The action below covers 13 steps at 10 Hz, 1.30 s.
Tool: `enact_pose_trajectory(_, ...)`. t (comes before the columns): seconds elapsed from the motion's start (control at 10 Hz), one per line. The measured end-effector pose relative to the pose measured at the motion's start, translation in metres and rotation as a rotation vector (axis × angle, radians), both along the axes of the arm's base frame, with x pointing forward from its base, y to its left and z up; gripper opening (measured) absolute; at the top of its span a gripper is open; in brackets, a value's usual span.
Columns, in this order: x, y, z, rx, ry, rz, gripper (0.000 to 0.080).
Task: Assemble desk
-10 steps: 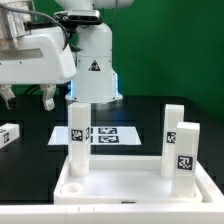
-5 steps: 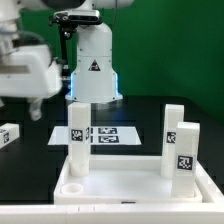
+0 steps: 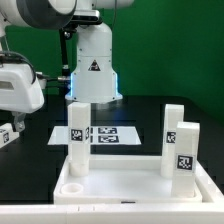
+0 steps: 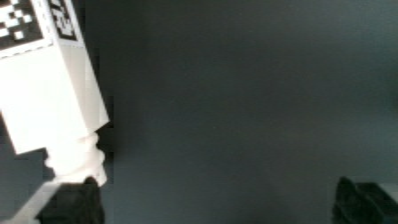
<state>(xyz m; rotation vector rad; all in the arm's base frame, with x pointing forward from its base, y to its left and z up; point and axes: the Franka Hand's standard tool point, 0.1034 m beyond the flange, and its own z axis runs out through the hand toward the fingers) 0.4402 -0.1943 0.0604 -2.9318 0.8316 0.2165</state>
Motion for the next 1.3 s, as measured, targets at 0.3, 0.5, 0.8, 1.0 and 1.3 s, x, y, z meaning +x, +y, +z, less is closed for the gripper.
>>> enact_pose_trajectory(0.3,-0.028,-0.03,-0.011,0.013,0.016,0.261,0.0649)
enact_pose_trajectory(0.5,-0.051,-0.044,-0.022,0.01,0.017,0.258,0.0649)
enact_pose_trajectory(0.8,-0.062,-0.039,-0.046,-0.009,0.021,0.207,0.0649)
enact_pose_trajectory(1.0,-0.062,-0.037,-0.048,-0.011,0.02,0.21,0.0649)
enact_pose_trajectory(1.3,-0.062,-0.037,-0.047,-0.009,0.018,0.231,0.0282)
